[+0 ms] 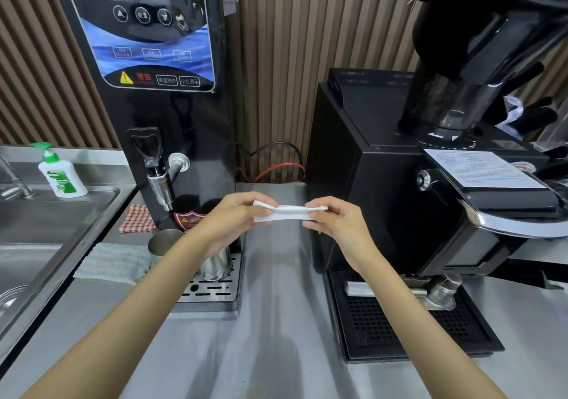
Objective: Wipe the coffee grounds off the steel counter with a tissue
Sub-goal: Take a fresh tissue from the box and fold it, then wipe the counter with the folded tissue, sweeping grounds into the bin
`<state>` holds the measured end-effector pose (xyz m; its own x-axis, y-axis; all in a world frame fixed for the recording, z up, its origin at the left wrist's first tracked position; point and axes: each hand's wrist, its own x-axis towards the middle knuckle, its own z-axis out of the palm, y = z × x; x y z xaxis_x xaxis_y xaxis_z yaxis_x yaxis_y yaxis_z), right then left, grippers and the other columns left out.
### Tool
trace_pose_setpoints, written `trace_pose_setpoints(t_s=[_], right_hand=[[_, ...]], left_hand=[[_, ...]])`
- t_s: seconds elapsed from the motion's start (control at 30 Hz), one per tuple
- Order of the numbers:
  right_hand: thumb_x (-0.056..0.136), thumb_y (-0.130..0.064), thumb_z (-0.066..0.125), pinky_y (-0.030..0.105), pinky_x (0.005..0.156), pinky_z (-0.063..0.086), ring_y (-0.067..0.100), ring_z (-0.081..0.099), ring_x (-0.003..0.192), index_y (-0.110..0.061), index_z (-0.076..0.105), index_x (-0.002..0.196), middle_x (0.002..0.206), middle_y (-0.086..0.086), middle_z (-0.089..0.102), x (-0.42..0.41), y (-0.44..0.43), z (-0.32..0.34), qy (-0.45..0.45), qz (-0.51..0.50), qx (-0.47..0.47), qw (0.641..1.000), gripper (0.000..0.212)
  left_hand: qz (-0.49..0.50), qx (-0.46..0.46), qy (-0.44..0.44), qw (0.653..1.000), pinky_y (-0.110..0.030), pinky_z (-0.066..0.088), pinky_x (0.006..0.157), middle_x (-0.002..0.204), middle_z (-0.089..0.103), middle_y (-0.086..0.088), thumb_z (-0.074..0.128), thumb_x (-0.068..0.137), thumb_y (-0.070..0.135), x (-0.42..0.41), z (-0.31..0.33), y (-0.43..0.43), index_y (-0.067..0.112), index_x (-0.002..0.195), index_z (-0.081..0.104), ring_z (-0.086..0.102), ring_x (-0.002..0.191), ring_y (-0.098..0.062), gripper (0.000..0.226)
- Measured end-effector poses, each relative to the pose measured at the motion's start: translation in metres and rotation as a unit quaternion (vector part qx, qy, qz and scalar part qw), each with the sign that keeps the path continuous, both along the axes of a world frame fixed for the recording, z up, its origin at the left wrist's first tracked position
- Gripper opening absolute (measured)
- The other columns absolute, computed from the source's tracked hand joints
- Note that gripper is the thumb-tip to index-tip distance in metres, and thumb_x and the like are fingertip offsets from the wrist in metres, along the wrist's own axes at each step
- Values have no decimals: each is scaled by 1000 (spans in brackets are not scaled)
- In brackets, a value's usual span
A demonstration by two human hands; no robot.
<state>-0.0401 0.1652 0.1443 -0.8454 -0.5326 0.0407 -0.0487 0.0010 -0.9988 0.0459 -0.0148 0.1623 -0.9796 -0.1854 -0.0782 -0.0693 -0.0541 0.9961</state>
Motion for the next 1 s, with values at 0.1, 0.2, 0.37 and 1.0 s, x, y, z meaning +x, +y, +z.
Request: trace_pose_setpoints(t_s=[0.1,0.2,0.37,1.0], right_hand=[[83,0,61,29,90,54,23,65,97,-5,68,100,98,11,65,-3,-2,-13,-9,8,2,1000,19],[83,-13,65,32,95,50,24,61,104,-15,72,96,109,13,62,-6,-7,-34,-10,24,46,999,15],[82,0,57,8,73,42,14,54,90,-22,72,84,105,7,56,-30,-32,-74,128,-44,213,968,26],[82,7,46,28,80,45,27,56,105,-6,66,98,115,10,58,-218,-196,-176,83,-201,301,929,29]], left_hand=[[-20,34,-21,999,-15,54,79,84,71,0,54,87,5,-3,-10,-1,6,88,70,66,85,-9,16],[25,-84,-63,994,-17,51,84,89,70,-2,60,84,3,-12,-30,-4,9,94,70,65,90,-14,15],[114,-295,-99,944,-26,49,80,88,64,-1,66,76,4,-49,-65,-8,18,83,69,59,86,-19,16],[398,-214,-89,888,-23,45,87,104,67,-13,55,79,-9,-264,-184,-75,4,91,67,61,99,-24,21]])
